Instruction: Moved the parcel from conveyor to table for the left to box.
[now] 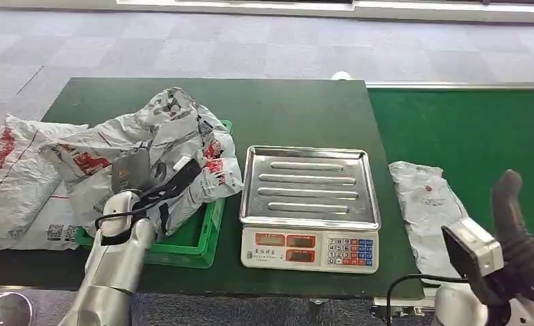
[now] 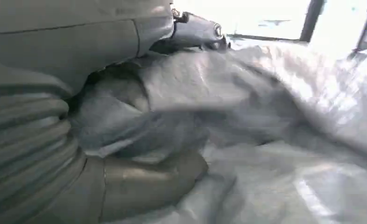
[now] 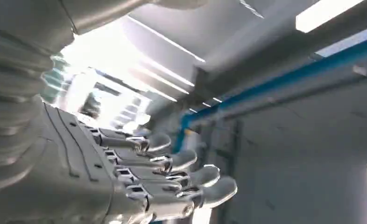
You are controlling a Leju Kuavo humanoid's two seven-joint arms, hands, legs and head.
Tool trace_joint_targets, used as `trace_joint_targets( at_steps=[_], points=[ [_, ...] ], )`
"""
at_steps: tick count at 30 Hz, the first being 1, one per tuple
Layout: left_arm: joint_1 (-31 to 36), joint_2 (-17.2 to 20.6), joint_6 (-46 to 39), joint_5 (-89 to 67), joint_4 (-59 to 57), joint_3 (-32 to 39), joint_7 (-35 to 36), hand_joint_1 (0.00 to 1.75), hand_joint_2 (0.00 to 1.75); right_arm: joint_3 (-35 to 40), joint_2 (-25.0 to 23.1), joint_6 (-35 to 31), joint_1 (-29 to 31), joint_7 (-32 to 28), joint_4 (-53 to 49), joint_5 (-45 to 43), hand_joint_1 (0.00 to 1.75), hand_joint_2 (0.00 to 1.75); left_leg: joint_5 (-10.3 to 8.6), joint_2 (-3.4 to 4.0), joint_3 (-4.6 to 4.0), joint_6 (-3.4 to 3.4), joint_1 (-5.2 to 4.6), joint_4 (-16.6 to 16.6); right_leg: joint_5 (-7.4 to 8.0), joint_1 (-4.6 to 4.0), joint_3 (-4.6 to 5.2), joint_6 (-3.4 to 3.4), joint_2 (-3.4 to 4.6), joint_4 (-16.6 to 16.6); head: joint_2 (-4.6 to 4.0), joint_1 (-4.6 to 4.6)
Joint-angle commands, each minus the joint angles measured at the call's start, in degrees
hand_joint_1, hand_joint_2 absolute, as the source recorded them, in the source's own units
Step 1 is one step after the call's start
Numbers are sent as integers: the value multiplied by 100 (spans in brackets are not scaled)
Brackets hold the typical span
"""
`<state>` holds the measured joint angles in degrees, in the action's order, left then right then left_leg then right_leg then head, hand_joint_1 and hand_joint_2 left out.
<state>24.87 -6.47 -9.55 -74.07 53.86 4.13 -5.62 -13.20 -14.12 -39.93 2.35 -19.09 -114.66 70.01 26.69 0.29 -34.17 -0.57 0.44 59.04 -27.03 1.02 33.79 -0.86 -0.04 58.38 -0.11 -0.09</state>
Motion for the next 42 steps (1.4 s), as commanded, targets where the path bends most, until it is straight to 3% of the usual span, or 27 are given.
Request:
trace_joint_targets(
  at_steps=[1,3,4,9,10,11,12,13,30,31,33,36,40,42],
  points=[
    [-1225,-201,1106,4356,3291,-239,-2870,0,175,-468,807,55,597,1466,2773,1271,0,175,4,25,9,6,10,-8,12,-11,-9,1,27,-23,0,0],
    [-1444,-196,1228,5159,3865,-268,-3201,0,175,-633,968,-7,797,1857,3385,1732,0,175,8,37,9,5,9,-4,11,-10,-6,1,39,-19,0,0],
    [-1583,-163,1357,5621,4191,-251,-3369,0,175,-736,1092,-7,926,2106,3775,1985,0,0,8,45,14,6,9,-11,15,-10,-8,2,45,-26,0,0],
    [-1792,-142,1423,6308,4788,-211,-3438,0,175,-847,1368,-7,989,2539,4285,1999,0,0,9,13,8,5,5,-6,4,-7,-7,3,14,-19,0,0],
    [-1782,-100,1361,6593,5022,-298,-3438,0,175,-621,1670,16,955,3020,4594,1999,0,0,7,10,12,5,6,-12,6,-9,-12,5,11,-25,0,0],
    [-1782,-100,1361,6593,5022,-298,-3438,0,175,-621,1670,16,955,3020,4594,1999,0,0,7,7,14,6,5,-15,6,-9,-14,5,8,-28,0,0],
    [-1763,-76,1236,6881,5365,-380,-3438,0,175,-300,1886,296,1073,3604,4983,1999,0,0,9,5,6,7,5,-6,3,-9,-8,2,5,-20,0,0],
    [-1731,-57,1315,7047,5573,-440,-3438,0,175,-251,1946,538,1220,3797,5286,1999,0,0,8,6,8,7,4,-8,4,-8,-9,2,6,-22,0,0],
    [-1709,-58,1333,7087,5675,-457,-3438,0,175,-321,1926,718,1293,3814,5425,1999,0,0,5,6,13,5,1,-15,3,-4,-11,5,7,-20,0,0],
    [-1690,-42,1532,7184,5900,-546,-3438,0,175,-393,1936,1273,1498,3967,5828,1999,0,0,3,9,19,5,3,-23,8,-6,-17,7,10,-29,0,0],
    [-1688,-20,1692,7105,6132,-708,-3438,0,175,-771,1884,1932,1799,3829,6525,1957,0,0,7,14,6,5,5,-7,5,-6,-4,3,14,-16,0,0],
    [-1666,173,1505,6805,6229,-1080,-3438,0,175,-1167,1869,2185,2090,3073,7399,1324,0,0,3,13,13,7,8,-15,11,-10,-13,3,15,-28,0,0],
    [-1585,246,1469,6855,5999,-1088,-3438,0,175,-1267,1820,2175,2083,2602,7612,1049,0,0,-8,-5,21,5,3,-30,13,-6,-23,8,-4,-38,0,0],
    [-1531,281,1525,6845,5988,-1096,-3438,0,175,-1368,1708,2507,2031,2018,7525,599,0,0,2,2,18,4,1,-16,5,-4,-16,7,1,-21,0,0]
  ],
)
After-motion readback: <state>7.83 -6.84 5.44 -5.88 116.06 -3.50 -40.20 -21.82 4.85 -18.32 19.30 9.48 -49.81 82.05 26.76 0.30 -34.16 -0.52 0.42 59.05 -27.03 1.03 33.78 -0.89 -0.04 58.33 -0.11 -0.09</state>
